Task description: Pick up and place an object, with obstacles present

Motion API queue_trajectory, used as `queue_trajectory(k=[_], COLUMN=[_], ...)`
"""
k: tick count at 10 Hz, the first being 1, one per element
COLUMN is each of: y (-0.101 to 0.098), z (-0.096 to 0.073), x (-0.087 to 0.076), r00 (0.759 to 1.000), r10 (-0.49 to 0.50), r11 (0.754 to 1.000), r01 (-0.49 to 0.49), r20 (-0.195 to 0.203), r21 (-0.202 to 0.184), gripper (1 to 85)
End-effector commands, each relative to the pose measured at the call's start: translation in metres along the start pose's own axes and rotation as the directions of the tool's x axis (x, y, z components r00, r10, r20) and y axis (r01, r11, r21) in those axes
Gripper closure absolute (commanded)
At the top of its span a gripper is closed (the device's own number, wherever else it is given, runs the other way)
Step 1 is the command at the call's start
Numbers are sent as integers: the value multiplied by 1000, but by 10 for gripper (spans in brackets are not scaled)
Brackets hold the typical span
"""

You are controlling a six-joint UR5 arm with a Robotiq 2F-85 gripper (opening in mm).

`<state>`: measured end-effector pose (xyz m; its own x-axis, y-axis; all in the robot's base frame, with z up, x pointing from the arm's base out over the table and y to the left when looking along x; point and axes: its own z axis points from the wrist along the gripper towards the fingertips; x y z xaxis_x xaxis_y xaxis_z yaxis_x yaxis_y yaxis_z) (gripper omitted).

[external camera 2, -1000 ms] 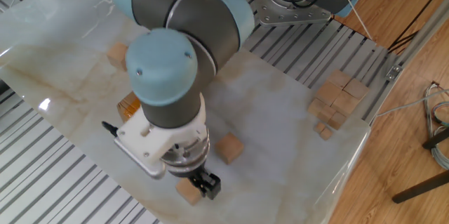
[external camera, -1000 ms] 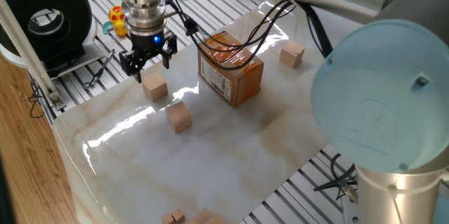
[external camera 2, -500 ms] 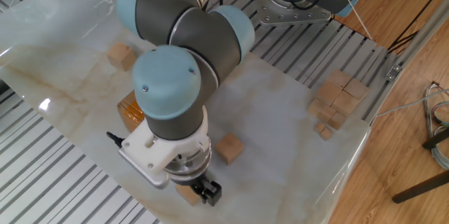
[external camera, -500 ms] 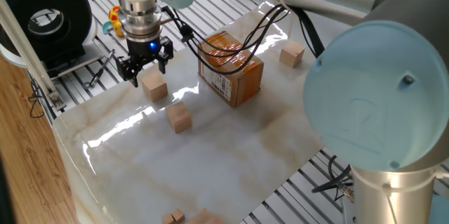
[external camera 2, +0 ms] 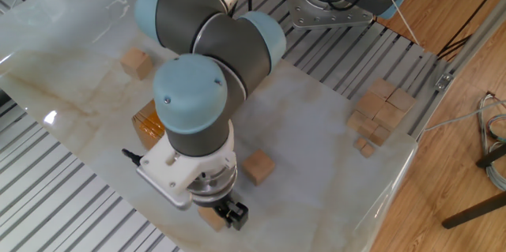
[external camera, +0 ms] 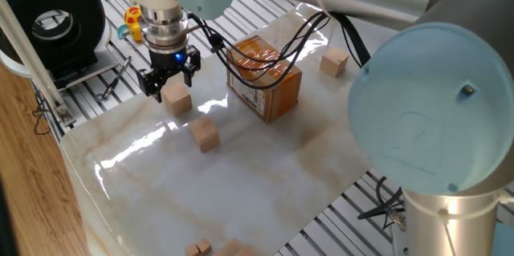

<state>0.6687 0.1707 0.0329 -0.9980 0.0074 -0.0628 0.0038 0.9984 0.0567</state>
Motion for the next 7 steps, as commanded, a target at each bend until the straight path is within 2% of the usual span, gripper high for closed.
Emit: queue_trajectory(k=[1,2,5,6,7], y=[-1,-4,-5,-5,-7], z=[7,8,10,9,8], x=[-2,-3,-6,-9,-9], r00=[1000,1000,998,998,999], r10=[-15,-22,-42,-38,-22], r11=[1000,1000,999,999,1000], r01=[15,22,42,37,21], r20=[16,20,40,51,49], r21=[5,19,14,16,22], gripper=[147,160,240,467,657])
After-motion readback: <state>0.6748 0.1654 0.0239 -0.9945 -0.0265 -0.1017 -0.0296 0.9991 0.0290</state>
